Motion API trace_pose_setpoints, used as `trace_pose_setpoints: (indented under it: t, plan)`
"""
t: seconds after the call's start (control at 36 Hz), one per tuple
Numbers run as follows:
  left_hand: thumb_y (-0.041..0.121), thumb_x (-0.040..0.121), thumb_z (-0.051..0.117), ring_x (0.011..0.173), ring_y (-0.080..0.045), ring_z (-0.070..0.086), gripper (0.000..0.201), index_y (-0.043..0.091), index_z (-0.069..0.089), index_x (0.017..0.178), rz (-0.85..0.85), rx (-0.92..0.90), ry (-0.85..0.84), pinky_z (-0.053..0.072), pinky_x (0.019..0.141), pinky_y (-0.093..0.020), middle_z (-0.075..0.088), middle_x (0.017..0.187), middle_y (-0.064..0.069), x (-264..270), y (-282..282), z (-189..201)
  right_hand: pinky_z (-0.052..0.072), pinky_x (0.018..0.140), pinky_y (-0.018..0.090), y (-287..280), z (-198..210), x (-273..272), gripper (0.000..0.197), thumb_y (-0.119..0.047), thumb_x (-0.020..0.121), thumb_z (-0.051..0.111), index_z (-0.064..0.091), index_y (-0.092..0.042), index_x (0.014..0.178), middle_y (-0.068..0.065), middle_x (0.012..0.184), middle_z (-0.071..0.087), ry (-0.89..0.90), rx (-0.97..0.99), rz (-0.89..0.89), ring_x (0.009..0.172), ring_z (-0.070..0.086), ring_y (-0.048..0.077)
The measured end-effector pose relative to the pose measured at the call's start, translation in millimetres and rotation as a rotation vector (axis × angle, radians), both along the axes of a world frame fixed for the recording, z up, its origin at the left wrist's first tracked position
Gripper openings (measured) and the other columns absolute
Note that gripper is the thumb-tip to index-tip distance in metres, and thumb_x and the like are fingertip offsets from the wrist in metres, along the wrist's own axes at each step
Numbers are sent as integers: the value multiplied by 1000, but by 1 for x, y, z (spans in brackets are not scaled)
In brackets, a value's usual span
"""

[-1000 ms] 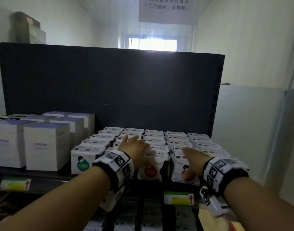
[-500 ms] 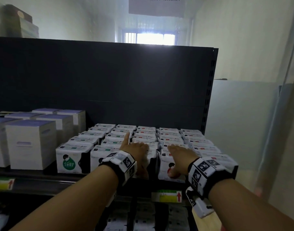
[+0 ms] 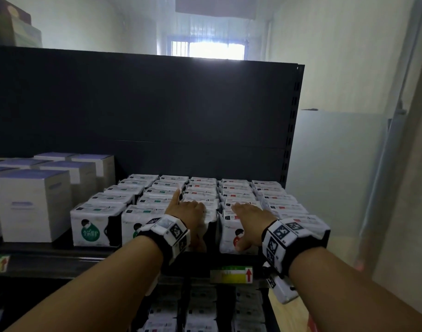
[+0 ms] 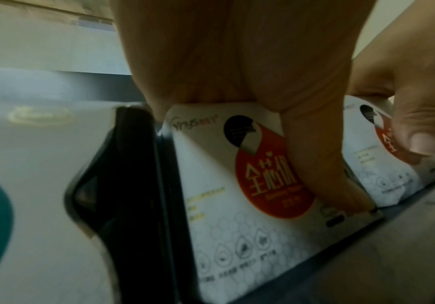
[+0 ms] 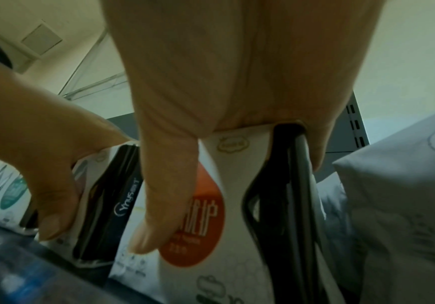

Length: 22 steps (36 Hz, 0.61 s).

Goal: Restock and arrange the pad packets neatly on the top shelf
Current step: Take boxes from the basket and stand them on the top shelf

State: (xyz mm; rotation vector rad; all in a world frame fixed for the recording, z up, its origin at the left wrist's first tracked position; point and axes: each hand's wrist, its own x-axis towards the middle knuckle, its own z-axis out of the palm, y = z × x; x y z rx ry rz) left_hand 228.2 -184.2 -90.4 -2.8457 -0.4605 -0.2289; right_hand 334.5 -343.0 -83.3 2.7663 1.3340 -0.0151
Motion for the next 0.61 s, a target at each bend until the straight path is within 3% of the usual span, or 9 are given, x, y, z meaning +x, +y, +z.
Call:
trace_pose_setpoints:
  t: [0.25,0.33,0.42,0.5,0.56,0.61]
  plan:
    - [50,78,57,110,-20,56,50,17,53,115,-46,32,5,-7,115,-54,61,115,-1,1,4,1,16,119,40,0,-7,5,121,-68,66,71,2,-21,154,-1,162,6,24,54,-26,148,10,19]
    - [69,63,58,109,-21,56,70,19,52,112,-47,25,35,-11,111,-57,61,112,2,6,10,0,12,120,45,-2,1,-1,113,-78,71,56,4,-23,154,-3,162,7,59,112,-41,148,11,17]
    - [88,45,51,113,-22,54,98,22,51,116,-17,36,75,-15,106,-60,59,116,4,11,15,-3,22,117,37,-15,17,0,84,-69,87,41,16,-24,153,-2,160,19,128,347,-86,144,25,17]
    - [97,36,35,112,-20,54,107,26,50,115,-7,-7,66,-15,102,-64,59,117,9,17,18,-5,26,112,31,-44,34,11,61,-51,99,34,30,-19,150,3,156,31,184,558,-194,139,35,20]
    - [98,33,26,118,-18,52,112,30,49,120,-13,-46,94,-16,98,-69,56,124,13,19,19,-5,25,112,30,-68,38,23,54,-42,102,33,34,-12,147,7,154,33,163,573,-313,139,35,23]
    - [97,40,29,125,-18,48,112,31,43,129,-28,-84,88,-18,98,-69,51,134,12,19,18,-1,25,110,29,-89,37,37,53,-40,103,32,37,-8,145,10,153,36,139,528,-431,138,36,26]
